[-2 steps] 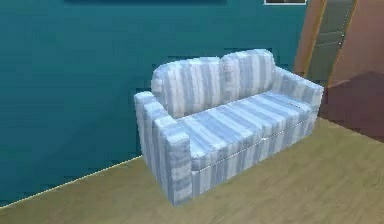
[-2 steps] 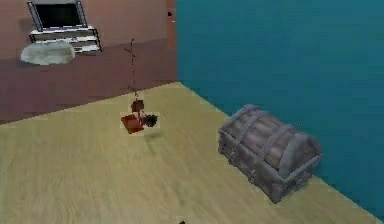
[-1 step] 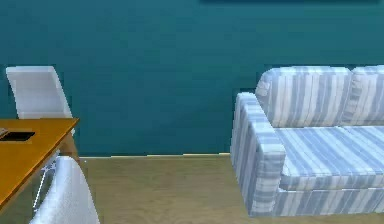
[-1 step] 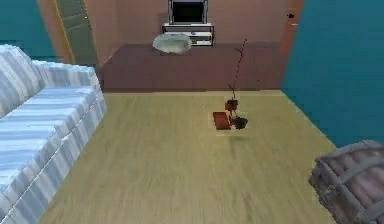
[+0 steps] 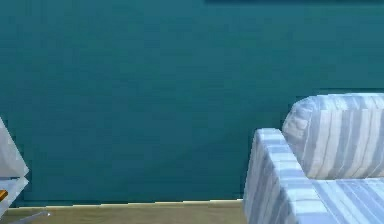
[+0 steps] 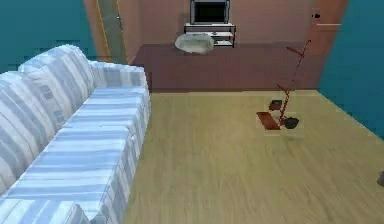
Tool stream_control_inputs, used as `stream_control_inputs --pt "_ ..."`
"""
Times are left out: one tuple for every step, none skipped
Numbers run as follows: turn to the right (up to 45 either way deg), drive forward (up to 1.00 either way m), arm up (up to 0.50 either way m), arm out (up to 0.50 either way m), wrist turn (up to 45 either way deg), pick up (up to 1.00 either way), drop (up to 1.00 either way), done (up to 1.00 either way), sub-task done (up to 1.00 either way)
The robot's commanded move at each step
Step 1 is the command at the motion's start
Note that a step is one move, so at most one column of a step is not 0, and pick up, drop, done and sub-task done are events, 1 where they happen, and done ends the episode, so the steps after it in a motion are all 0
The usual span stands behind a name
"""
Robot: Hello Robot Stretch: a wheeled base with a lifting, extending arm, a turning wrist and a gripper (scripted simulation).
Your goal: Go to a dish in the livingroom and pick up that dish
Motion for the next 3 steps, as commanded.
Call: stream_control_inputs --pt "-45.0 0.0 0.0 0.0 0.0 0.0 0.0 0.0 0.0" --pt "0.0 0.6 0.0 0.0 0.0 0.0 0.0 0.0 0.0" --pt "-45.0 0.0 0.0 0.0 0.0 0.0 0.0 0.0 0.0"
